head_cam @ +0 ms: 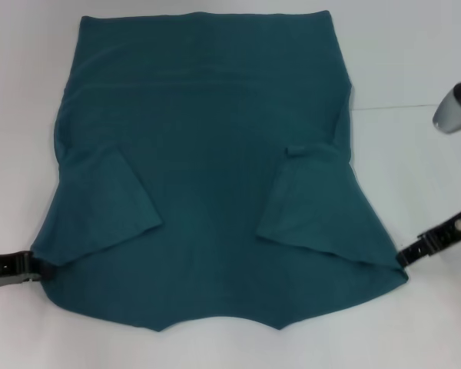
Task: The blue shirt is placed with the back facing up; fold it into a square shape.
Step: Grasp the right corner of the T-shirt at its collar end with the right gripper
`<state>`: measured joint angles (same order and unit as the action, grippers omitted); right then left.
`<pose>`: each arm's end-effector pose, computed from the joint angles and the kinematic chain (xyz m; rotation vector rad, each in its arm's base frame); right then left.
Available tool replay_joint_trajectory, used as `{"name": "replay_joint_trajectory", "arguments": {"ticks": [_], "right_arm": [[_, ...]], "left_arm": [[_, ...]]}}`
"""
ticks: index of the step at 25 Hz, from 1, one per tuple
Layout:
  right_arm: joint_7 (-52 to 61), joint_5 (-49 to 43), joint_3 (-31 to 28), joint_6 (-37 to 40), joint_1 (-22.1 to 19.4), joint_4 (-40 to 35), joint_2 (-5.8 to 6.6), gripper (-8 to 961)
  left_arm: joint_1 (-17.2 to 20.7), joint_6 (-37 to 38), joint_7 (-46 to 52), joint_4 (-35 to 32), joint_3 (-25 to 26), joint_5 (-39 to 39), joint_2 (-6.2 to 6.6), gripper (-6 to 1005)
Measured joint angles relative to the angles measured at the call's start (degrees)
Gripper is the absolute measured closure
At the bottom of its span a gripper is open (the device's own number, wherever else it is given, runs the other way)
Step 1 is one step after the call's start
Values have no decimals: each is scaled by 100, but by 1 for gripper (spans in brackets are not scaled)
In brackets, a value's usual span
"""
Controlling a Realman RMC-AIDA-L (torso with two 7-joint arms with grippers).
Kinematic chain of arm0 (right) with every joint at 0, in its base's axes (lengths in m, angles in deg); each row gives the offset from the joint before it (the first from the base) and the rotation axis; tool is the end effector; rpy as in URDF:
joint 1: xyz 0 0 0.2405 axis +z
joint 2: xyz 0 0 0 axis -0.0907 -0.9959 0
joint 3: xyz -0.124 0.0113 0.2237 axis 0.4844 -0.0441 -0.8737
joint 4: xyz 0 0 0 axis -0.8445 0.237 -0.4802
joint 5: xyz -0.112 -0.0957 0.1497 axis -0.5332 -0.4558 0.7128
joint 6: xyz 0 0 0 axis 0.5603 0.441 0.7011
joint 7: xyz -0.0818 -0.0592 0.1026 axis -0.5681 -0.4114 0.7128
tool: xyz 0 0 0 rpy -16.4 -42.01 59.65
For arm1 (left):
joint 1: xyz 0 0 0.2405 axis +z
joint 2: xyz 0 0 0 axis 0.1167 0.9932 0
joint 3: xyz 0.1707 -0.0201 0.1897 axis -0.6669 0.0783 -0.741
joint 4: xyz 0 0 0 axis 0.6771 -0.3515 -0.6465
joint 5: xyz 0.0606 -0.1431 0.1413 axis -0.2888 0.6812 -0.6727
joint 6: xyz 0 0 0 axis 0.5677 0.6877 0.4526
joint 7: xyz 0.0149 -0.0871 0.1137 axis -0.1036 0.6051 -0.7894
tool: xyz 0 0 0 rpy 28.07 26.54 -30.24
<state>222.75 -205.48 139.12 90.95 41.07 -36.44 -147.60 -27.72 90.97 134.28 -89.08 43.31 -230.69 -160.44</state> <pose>0.2573 0.3705 0.0498 -2.2328 1.3437 -0.4487 -0.3243 0.3558 0.0385 -2.0500 -1.7559 -0.1535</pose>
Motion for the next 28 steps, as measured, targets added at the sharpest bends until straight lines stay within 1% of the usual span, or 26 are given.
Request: {"name": "replay_joint_trajectory", "arguments": {"ticks": [2,4,6,11,17,23,28], "right_arm": [[-1,-167,12,16,-1,-5,-84,207],[12,-212,99,0,-1,14,-122,207],[96,-221,292,-45,-4,55,-140,207],[150,-195,411,-99,-32,100,-155,208],[153,-163,553,-212,24,414,-161,208],[165,-165,568,-238,50,498,-159,374],[168,-160,591,-318,74,509,-165,413]], "left_arm": [[-3,-3,-18,0,0,0,-10,986],[-3,-13,-25,4,0,0,-24,985],[-3,-14,-26,8,0,0,-28,985],[-1,-14,-32,9,0,0,-30,985],[25,-21,-48,9,0,6,-40,985],[42,-16,-50,9,0,8,-40,985],[42,-14,-69,9,0,9,-57,986]]}}
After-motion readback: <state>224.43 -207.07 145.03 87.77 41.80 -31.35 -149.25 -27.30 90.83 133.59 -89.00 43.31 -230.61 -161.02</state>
